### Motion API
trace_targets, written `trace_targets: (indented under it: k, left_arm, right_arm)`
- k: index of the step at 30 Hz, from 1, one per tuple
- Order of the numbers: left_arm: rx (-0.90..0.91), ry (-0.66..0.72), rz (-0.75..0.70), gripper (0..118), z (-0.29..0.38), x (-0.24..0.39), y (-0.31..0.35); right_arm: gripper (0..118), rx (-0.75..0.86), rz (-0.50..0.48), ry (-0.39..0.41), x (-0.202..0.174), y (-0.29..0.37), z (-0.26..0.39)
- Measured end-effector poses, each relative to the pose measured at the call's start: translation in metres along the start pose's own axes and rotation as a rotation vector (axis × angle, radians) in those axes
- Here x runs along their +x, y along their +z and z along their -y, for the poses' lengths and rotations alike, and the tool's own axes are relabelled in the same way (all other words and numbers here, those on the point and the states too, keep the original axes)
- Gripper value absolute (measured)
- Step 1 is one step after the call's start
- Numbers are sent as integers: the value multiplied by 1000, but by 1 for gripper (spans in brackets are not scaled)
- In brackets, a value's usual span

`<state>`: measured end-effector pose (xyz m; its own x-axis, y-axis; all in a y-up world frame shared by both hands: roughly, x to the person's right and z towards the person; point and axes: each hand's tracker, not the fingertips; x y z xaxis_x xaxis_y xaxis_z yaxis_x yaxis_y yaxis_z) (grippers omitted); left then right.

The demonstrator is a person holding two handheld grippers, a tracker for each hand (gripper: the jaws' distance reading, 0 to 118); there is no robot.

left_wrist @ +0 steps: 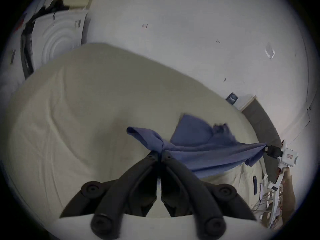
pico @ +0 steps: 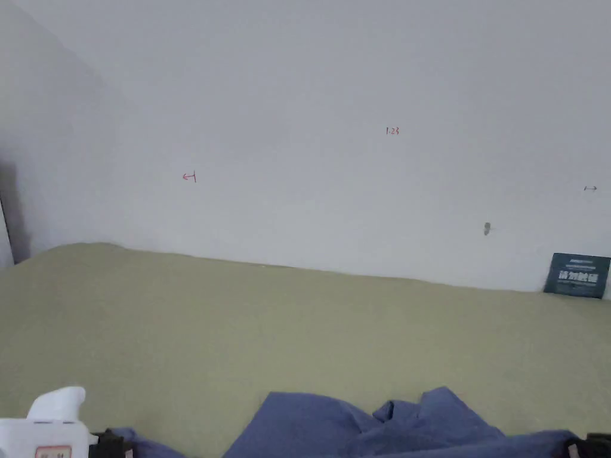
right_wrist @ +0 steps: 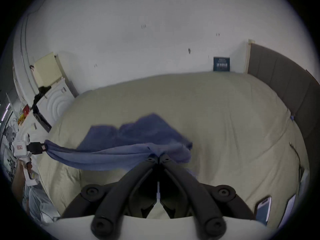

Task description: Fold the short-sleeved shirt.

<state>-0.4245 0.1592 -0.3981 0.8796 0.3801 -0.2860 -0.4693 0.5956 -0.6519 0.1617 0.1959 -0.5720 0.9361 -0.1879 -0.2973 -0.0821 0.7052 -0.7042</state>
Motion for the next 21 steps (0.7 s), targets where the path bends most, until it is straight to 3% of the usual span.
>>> trace_targets:
  k: [6, 12, 16, 17, 18, 19, 20, 21]
  left_arm:
    - [-91, 1, 0, 3, 68, -25, 1]
    - [-128, 102, 24, 3, 115, -36, 18]
    - [-133, 75, 34, 8, 128, -39, 24]
    - [-122, 81, 33, 24, 132, -35, 26]
    - [-123, 87, 6, 67, 131, -34, 28]
    - [-126, 100, -31, 99, 130, -33, 30]
    - [-135, 113, -39, 113, 130, -32, 33]
    - [-118, 105, -26, 112, 131, -29, 42]
  right_arm:
    - [0, -102, 36, 3, 6, 8, 65]
    - [0, -188, 50, -93, 27, 21, 102]
    - [0, -191, 51, -40, 25, 27, 119]
    - [1, -178, 46, -47, 26, 28, 121]
    - [2, -151, 28, -73, 28, 29, 123]
    - [9, -144, 27, -92, 29, 30, 123]
    - [26, -134, 40, -112, 28, 36, 125]
    - [64, -89, 79, -108, 27, 44, 126]
